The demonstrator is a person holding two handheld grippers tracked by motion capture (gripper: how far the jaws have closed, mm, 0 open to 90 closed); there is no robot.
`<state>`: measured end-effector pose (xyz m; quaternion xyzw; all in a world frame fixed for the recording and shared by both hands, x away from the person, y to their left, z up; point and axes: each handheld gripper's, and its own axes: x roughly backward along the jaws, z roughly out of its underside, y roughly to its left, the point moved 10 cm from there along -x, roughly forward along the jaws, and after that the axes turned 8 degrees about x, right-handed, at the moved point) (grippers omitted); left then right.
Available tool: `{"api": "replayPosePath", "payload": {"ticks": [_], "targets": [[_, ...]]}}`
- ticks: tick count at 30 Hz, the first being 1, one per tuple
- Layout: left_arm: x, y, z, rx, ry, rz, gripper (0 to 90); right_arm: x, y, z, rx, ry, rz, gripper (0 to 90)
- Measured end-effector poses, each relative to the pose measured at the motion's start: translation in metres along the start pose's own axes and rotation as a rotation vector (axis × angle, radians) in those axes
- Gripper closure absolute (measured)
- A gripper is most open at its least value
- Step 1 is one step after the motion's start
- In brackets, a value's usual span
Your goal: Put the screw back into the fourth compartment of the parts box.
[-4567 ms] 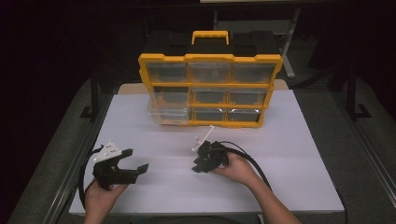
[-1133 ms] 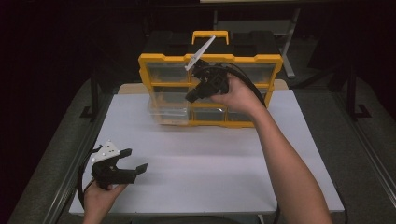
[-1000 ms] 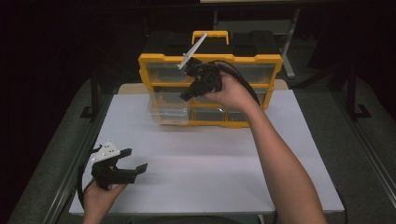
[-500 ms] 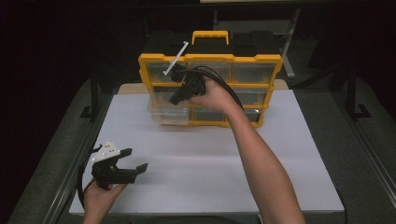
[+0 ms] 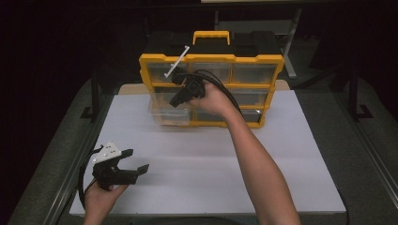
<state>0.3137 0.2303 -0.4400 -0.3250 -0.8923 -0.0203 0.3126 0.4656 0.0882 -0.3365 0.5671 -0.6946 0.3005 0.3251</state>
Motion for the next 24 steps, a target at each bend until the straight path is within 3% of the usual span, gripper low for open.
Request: {"api": "replayPosePath", "payload": {"ticks": [13, 15, 24], "targets": [[-0.001, -0.002, -0.001, 0.008, -0.008, 0.002, 16.0, 0.042, 0.002, 0.010, 0.011, -0.053, 0.045, 74.8], [-0.001, -0.002, -0.001, -0.005, -0.011, 0.003, 16.1, 0.051, 0.003, 0.016, 0.003, -0.065, 0.055, 73.8], [-0.004, -0.005, 0.000, 0.015, -0.001, 0.013, 16.0, 0.081, 0.005, 0.048, -0.047, -0.105, 0.109, 65.5]]}}
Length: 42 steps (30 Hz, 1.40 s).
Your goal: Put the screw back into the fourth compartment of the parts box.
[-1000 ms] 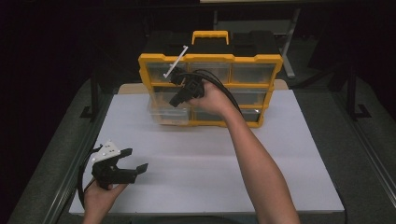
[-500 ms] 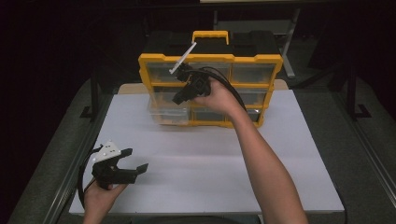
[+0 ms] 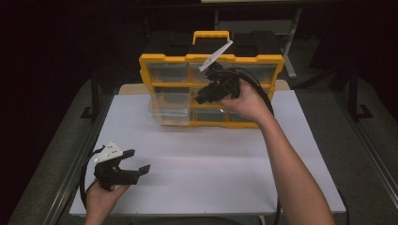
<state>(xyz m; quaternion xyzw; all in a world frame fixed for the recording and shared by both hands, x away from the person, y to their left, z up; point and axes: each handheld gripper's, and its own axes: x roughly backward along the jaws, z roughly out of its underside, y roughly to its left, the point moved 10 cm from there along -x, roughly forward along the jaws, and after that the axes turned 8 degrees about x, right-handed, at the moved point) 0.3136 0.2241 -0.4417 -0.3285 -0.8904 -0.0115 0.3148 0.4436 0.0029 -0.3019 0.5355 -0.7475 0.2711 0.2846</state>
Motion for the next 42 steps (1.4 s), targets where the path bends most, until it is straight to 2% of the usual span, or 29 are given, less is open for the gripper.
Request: {"api": "replayPosePath", "payload": {"ticks": [4, 9, 19, 23, 28, 32, 36, 42], "targets": [[-0.001, -0.001, -0.001, 0.003, -0.013, 0.004, 16.0, 0.013, 0.000, 0.016, -0.050, -0.015, 0.016, 62.8], [0.000, 0.001, -0.001, -0.017, -0.004, 0.001, 16.0, 0.023, -0.001, 0.033, -0.074, -0.012, 0.038, 57.3], [0.001, 0.000, -0.001, -0.014, -0.005, 0.000, 16.0, 0.038, -0.001, 0.070, -0.150, -0.030, 0.065, 48.4], [0.000, 0.000, -0.001, -0.004, -0.007, 0.001, 16.0, 0.040, 0.001, 0.084, -0.164, -0.030, 0.072, 45.8], [0.000, 0.000, -0.001, -0.016, -0.011, 0.002, 16.1, 0.042, 0.004, 0.097, -0.192, -0.043, 0.085, 43.7], [-0.001, 0.000, -0.001, -0.026, -0.007, 0.001, 16.0, 0.042, 0.008, 0.107, -0.193, -0.040, 0.092, 42.4], [0.001, -0.001, -0.001, -0.022, -0.004, -0.003, 16.0, 0.041, 0.012, 0.118, -0.218, -0.044, 0.097, 40.8], [0.001, -0.001, -0.001, -0.020, -0.004, 0.000, 16.0, 0.041, 0.014, 0.134, -0.231, -0.049, 0.109, 38.1]]}}
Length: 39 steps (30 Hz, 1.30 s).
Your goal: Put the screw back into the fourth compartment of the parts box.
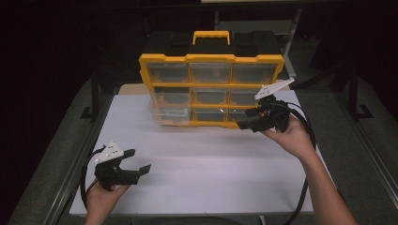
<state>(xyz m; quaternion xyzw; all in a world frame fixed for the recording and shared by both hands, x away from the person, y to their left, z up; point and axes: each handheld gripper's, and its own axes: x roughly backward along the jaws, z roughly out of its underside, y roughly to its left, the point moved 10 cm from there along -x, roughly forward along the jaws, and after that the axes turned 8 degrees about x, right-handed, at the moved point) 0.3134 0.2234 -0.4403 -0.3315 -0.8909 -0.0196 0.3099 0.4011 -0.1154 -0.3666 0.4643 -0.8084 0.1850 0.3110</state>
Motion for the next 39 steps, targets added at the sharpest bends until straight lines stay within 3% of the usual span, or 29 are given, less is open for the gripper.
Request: {"api": "replayPosePath", "payload": {"ticks": [5, 9, 10, 14, 20, 39], "targets": [[0.000, 0.000, -0.001, -0.006, -0.006, -0.003, 16.0, 0.001, -0.003, 0.013, 0.004, -0.012, 0.013, 36.4], [-0.001, 0.001, 0.000, -0.010, 0.001, -0.004, 16.0, 0.002, -0.002, 0.027, -0.022, -0.019, 0.015, 34.3], [-0.002, 0.000, 0.000, -0.001, -0.003, -0.003, 16.0, 0.002, 0.001, 0.030, -0.050, -0.013, 0.014, 34.3], [-0.004, 0.001, 0.001, -0.008, 0.007, -0.002, 16.1, 0.000, 0.001, 0.045, -0.039, -0.019, 0.024, 32.4], [-0.003, 0.001, 0.002, -0.020, 0.017, -0.010, 16.0, -0.001, 0.005, 0.066, -0.085, 0.000, 0.025, 30.5], [-0.004, 0.000, 0.005, -0.003, 0.019, 0.001, 16.0, -0.006, 0.014, 0.101, -0.134, -0.014, 0.050, 25.8]]}}
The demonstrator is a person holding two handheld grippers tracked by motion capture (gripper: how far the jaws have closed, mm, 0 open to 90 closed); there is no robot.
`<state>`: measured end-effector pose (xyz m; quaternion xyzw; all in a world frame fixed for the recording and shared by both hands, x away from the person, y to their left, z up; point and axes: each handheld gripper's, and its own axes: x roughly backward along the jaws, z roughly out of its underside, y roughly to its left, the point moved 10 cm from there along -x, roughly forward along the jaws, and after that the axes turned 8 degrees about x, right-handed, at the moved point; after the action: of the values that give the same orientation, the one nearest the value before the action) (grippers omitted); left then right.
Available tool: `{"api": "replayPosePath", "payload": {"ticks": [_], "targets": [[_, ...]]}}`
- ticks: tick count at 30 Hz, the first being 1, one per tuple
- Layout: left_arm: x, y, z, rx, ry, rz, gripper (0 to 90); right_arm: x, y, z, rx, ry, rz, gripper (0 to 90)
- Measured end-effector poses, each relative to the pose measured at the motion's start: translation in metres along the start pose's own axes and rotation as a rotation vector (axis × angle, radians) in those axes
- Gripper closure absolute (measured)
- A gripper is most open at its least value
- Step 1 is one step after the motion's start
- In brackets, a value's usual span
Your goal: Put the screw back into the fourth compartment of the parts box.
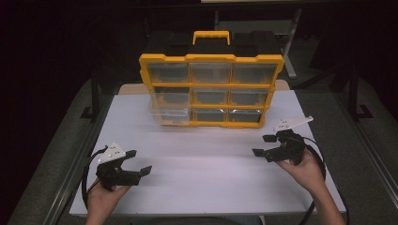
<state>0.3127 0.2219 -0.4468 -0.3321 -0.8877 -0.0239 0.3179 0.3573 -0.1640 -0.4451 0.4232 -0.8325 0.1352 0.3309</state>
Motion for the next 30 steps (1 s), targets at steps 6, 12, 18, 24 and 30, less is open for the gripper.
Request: {"api": "replayPosePath", "payload": {"ticks": [6, 12, 18, 24, 30], "targets": [[0.001, 0.001, 0.002, -0.014, 0.009, -0.002, 16.1, -0.001, 0.001, 0.011, -0.007, -0.010, 0.007, 25.1], [0.000, 0.000, 0.004, -0.016, 0.011, 0.002, 16.1, -0.004, 0.003, 0.022, -0.020, -0.013, 0.018, 23.3], [-0.001, 0.000, 0.005, -0.012, 0.013, 0.006, 16.1, -0.005, 0.005, 0.028, -0.024, -0.021, 0.030, 20.5], [-0.001, 0.000, 0.006, -0.007, 0.015, 0.006, 16.1, -0.005, 0.007, 0.035, -0.026, -0.027, 0.038, 19.1], [-0.001, 0.001, 0.008, -0.015, 0.021, 0.008, 16.0, -0.005, 0.008, 0.041, -0.039, -0.021, 0.042, 18.5]]}}
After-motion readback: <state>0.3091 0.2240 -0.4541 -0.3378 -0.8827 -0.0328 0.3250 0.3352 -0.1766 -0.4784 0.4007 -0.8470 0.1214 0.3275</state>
